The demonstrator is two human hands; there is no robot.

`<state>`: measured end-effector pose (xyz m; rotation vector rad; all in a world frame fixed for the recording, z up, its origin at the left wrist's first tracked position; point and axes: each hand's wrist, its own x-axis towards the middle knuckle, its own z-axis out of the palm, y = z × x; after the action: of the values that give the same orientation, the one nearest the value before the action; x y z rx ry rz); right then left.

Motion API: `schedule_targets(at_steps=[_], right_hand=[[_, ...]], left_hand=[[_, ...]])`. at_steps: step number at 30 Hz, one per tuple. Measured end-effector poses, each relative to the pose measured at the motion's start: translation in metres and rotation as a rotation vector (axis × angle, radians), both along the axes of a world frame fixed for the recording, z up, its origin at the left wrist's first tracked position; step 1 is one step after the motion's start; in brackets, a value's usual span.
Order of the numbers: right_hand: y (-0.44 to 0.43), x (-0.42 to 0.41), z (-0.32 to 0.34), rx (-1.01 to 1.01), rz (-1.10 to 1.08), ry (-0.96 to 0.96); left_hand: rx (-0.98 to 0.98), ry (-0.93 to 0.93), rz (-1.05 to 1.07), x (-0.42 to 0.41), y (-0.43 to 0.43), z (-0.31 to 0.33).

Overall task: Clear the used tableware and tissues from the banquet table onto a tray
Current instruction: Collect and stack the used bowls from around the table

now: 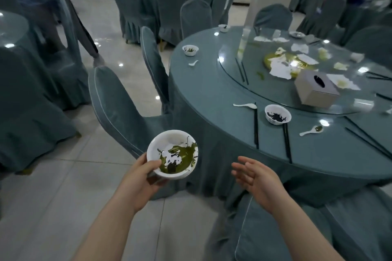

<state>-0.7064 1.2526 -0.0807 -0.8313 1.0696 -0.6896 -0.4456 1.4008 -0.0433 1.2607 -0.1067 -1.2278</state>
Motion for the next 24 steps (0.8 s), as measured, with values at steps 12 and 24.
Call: schedule_targets(at_steps=[12,24], right_hand=[[-0.063,0.014,-0.017,0.086,-0.365,0.106],[-0.171,0.002,-0.042,0.122,-0.618,0.291]], left_hand=[[-0.073,0.029,-0.265,0.072,-0.152,0.011],[-0.024,0.034,-0.394,0.095,-0.268,-0.006]])
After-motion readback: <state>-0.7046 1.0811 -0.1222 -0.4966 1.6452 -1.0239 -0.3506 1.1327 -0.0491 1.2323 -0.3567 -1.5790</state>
